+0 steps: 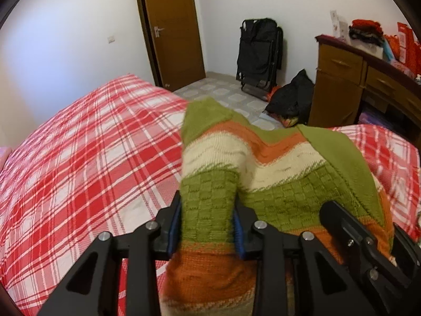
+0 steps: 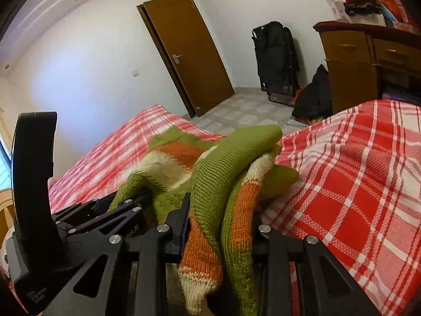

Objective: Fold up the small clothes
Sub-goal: 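Lay the folded sweater down and open both grippers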

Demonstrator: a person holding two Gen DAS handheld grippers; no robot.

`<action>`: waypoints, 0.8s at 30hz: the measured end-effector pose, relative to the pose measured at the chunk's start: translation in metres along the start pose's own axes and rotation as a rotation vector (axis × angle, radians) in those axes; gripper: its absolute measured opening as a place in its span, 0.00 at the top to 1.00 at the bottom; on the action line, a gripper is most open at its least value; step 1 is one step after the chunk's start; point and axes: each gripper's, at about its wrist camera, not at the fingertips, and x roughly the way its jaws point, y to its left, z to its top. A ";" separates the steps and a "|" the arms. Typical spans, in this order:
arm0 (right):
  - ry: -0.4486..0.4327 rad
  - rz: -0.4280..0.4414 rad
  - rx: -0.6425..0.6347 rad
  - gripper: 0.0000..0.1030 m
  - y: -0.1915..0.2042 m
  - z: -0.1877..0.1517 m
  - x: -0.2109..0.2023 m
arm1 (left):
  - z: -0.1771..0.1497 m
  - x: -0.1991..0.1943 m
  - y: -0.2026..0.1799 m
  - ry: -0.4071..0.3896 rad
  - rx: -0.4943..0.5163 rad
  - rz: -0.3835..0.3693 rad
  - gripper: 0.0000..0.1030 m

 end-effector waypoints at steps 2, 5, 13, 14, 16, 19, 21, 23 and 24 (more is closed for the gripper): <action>0.001 -0.011 -0.018 0.70 0.001 -0.001 0.002 | -0.001 0.006 0.003 0.012 -0.009 0.012 0.67; 0.025 -0.035 -0.025 0.70 -0.001 -0.003 0.006 | -0.002 0.009 0.003 0.027 -0.009 0.008 0.65; 0.132 -0.073 0.091 0.69 -0.027 -0.012 0.014 | -0.009 0.018 -0.006 0.089 0.023 0.021 0.39; 0.140 -0.087 0.080 0.68 -0.025 -0.013 0.014 | -0.009 0.019 -0.005 0.092 0.031 0.028 0.31; 0.148 -0.091 0.090 0.65 -0.029 -0.012 0.016 | -0.011 0.018 -0.005 0.099 0.045 0.068 0.19; 0.173 -0.038 0.143 0.59 -0.041 -0.014 0.010 | -0.014 0.016 0.005 0.128 0.003 0.039 0.16; 0.163 -0.031 0.131 0.59 -0.044 -0.017 -0.001 | -0.015 0.014 0.011 0.147 -0.027 0.033 0.12; 0.129 -0.052 0.081 0.59 -0.039 -0.017 -0.018 | -0.018 0.006 0.012 0.152 -0.026 0.039 0.11; 0.099 -0.067 0.052 0.59 -0.035 -0.018 -0.029 | -0.019 0.002 0.012 0.151 -0.021 0.045 0.11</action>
